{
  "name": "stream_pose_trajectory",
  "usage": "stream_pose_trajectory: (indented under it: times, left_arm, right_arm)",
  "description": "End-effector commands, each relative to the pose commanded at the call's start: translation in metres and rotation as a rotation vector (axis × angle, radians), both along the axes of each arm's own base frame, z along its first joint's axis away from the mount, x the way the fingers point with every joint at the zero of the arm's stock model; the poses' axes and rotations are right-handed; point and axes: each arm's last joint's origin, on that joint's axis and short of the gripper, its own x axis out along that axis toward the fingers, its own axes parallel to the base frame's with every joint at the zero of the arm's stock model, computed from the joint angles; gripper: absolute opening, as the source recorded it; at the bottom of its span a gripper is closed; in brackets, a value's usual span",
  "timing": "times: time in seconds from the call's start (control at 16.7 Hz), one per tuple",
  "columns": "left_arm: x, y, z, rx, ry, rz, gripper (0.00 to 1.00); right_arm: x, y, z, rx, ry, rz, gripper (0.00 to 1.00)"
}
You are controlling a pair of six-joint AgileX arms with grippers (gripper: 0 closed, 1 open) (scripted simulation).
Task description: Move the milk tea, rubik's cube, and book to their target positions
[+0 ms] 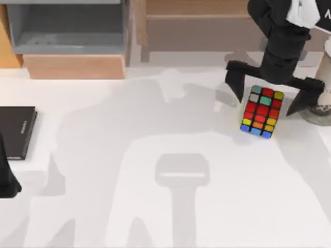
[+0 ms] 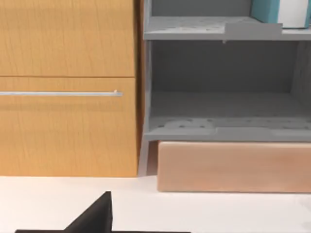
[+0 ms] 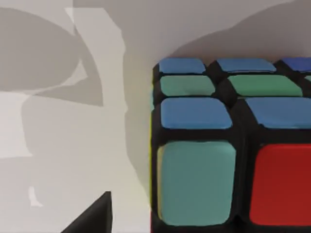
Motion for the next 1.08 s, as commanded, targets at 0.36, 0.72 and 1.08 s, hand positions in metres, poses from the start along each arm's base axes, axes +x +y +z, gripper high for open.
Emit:
stream_pose_trajectory:
  times: [0.36, 0.72, 1.08]
  left_arm:
    - [0.0, 0.0, 0.0, 0.0, 0.0, 0.0, 1.0]
    - [0.0, 0.0, 0.0, 0.0, 0.0, 0.0, 1.0]
    - [0.0, 0.0, 0.0, 0.0, 0.0, 0.0, 1.0]
  right_arm:
    - [-0.0002, 0.0, -0.0013, 0.0, 0.0, 0.0, 0.85]
    - [-0.0002, 0.0, -0.0013, 0.0, 0.0, 0.0, 0.4]
    - [-0.0002, 0.0, -0.0013, 0.0, 0.0, 0.0, 0.0]
